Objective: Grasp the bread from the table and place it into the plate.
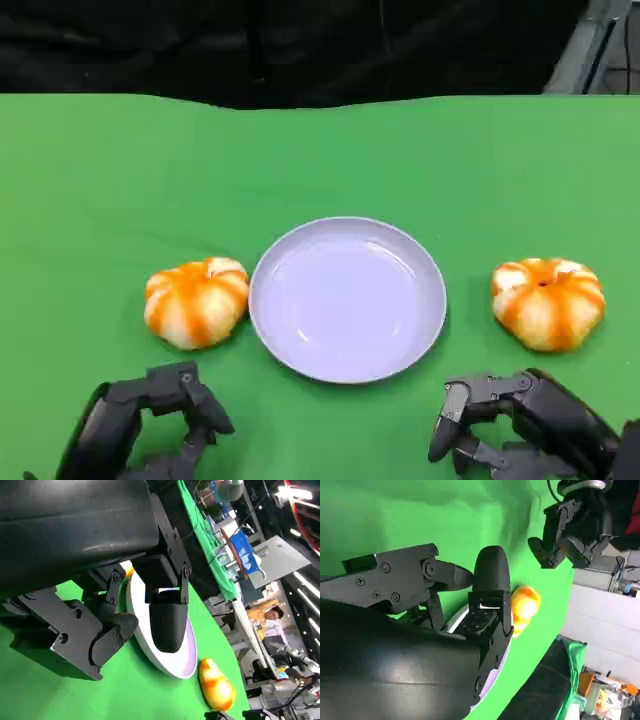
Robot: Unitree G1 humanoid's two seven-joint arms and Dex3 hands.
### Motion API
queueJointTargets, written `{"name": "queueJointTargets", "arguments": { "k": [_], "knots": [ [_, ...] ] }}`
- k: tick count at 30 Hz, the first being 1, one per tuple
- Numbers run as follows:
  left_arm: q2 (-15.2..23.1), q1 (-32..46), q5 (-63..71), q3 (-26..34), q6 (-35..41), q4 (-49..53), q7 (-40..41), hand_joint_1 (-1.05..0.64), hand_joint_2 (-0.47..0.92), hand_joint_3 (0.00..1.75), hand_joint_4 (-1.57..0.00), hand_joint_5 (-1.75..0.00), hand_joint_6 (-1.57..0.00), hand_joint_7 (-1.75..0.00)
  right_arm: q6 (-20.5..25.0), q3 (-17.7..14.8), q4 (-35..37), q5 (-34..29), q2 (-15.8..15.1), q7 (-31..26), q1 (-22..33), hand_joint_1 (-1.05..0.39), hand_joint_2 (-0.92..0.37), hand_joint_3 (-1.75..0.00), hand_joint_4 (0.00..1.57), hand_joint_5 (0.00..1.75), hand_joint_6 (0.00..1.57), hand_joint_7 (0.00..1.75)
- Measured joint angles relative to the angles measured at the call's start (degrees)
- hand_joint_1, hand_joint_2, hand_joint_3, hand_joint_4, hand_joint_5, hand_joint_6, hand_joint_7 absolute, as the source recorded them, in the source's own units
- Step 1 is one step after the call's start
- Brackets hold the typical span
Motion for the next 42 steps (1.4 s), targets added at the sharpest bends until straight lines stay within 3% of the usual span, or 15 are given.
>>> {"name": "queueJointTargets", "arguments": {
  "k": [22, 24, 26, 29, 34, 36, 40, 42],
  "knots": [
    [0.0, 0.0, 0.01, 0.01, -0.01, 0.02, 0.0, 0.06, 0.51, 1.12, -0.86, -1.34, -0.94, -1.09, -0.01, -0.03, 0.03, -0.08, -0.01, -0.03, 0.0, -0.06, -0.92, -0.49, 0.72, 1.58, 0.79, 1.09],
    [0.0, 0.0, 0.0, 0.02, -0.01, 0.02, 0.0, 0.03, 0.61, 0.85, -0.91, -0.99, -1.01, -0.78, -0.01, -0.03, 0.03, -0.09, -0.01, -0.03, 0.0, -0.06, -0.92, -0.48, 0.72, 1.58, 0.79, 1.09],
    [0.0, 0.0, 0.0, 0.02, -0.01, 0.03, 0.0, -0.02, 0.77, 0.47, -1.01, -0.57, -1.14, -0.32, -0.02, -0.03, 0.04, -0.08, -0.01, -0.02, 0.0, -0.06, -0.92, -0.48, 0.72, 1.57, 0.79, 1.09],
    [0.0, 0.0, -0.16, 0.01, 0.01, 0.01, -0.01, -0.05, 0.89, 0.18, -1.08, -0.22, -1.19, -0.06, -0.13, -0.03, 0.25, -0.08, -0.01, 0.0, 0.0, -0.07, -0.92, -0.48, 0.72, 1.57, 0.79, 1.09],
    [0.0, 0.0, -1.0, -0.03, 0.51, -0.16, -0.36, -0.06, 0.92, 0.11, -1.08, -0.09, -1.18, 0.0, -0.16, -0.04, 0.31, -0.08, -0.01, -0.02, -0.01, -0.08, -0.92, -0.47, 0.72, 1.57, 0.79, 1.08],
    [0.0, 0.03, -1.57, -0.03, 0.92, -0.3, -0.67, -0.07, 0.92, 0.09, -1.02, -0.05, -1.07, 0.0, -0.16, -0.04, 0.32, -0.08, -0.01, -0.02, -0.01, -0.07, -0.92, -0.47, 0.72, 1.57, 0.79, 1.09],
    [-0.01, 0.18, -2.56, -0.01, 1.76, -1.41, -0.79, -0.07, 0.92, 0.08, -1.01, -0.03, -1.05, 0.0, -0.16, -0.04, 0.32, -0.08, -0.01, -0.01, -0.01, -0.07, -0.92, -0.47, 0.72, 1.57, 0.79, 1.09],
    [-0.06, 0.31, -3.44, -0.09, 2.56, -1.89, -1.58, -0.12, 0.92, 0.09, -0.93, -0.02, -0.86, 0.0, -0.16, -0.04, 0.32, -0.08, -0.01, -0.01, -0.01, -0.07, -0.92, -0.47, 0.72, 1.57, 0.79, 1.09]
  ]
}}
